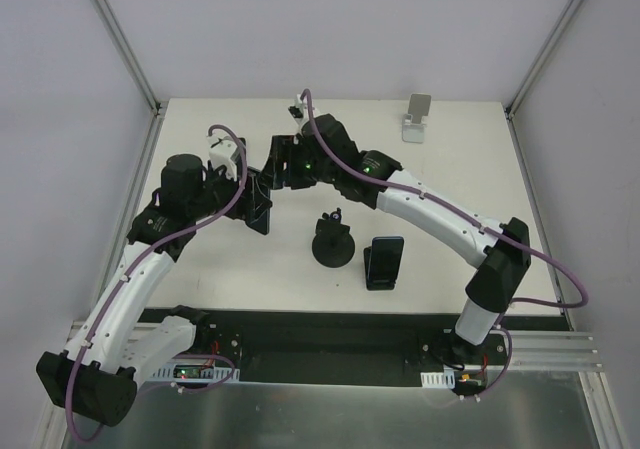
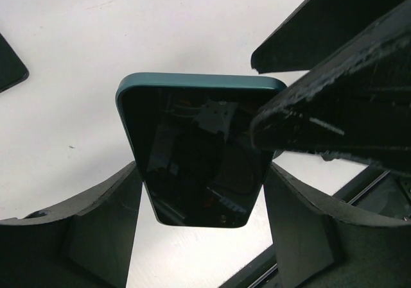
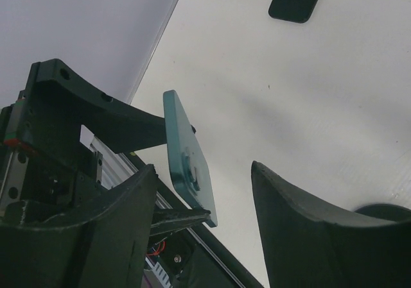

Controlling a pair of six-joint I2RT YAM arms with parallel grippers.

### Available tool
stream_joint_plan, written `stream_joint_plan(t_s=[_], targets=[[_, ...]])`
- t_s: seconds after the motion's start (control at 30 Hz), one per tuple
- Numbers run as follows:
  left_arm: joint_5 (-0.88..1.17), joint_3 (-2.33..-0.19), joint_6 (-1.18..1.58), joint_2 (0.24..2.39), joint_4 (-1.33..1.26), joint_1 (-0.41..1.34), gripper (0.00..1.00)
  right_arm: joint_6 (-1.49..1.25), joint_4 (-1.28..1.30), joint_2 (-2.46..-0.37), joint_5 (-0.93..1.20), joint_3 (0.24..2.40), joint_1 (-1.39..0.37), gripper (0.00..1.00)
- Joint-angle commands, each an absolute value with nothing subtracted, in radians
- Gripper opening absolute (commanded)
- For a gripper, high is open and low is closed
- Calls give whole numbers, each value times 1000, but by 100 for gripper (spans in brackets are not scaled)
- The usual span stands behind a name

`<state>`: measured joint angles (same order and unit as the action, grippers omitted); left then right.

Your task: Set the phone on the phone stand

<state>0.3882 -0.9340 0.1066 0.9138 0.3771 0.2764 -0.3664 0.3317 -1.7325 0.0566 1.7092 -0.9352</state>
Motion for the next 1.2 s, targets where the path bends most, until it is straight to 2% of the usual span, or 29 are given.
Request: stream_joint_plan(t_s=[0.0, 0.07, 0.2, 0.6, 0.7, 0.73, 0.77, 0.83, 0.9, 0.93, 0.97, 1.03, 1.1, 1.17], targets=[[417, -954, 87, 885, 301, 288, 0, -371, 296, -1704, 12, 1724, -951, 62], [420, -954, 86, 884, 302, 290, 0, -367, 267, -1687, 18, 1694, -953, 62], [414, -953, 84, 880, 302, 293, 0, -377, 270, -1718, 60, 1709, -960, 53], [400, -951, 69, 885, 304, 313, 0, -382, 276, -1819, 133, 1782, -976, 37], [397, -953, 68, 887, 305, 316, 0, -376, 268, -1825, 152, 1784, -977, 22], [402, -951, 67, 887, 305, 318, 0, -371, 264, -1825, 159, 1784, -977, 14], [400, -951, 67, 887, 307, 319, 0, -367, 262, -1815, 160, 1779, -976, 1], [414, -953, 69, 885, 307, 319, 2, -345, 226, -1789, 137, 1734, -976, 1], [433, -953, 77, 870, 305, 321, 21, -322, 190, -1726, 111, 1681, -973, 1], [448, -951, 77, 864, 301, 321, 40, -296, 158, -1674, 80, 1631, -973, 1], [452, -945, 80, 853, 289, 321, 51, -282, 141, -1648, 75, 1606, -965, 1], [462, -936, 81, 810, 270, 319, 68, -262, 101, -1594, 74, 1557, -954, 1], [488, -919, 100, 760, 227, 321, 72, -247, 81, -1494, 74, 1479, -931, 1], [530, -923, 126, 733, 207, 319, 72, -217, 75, -1372, 46, 1395, -908, 1]])
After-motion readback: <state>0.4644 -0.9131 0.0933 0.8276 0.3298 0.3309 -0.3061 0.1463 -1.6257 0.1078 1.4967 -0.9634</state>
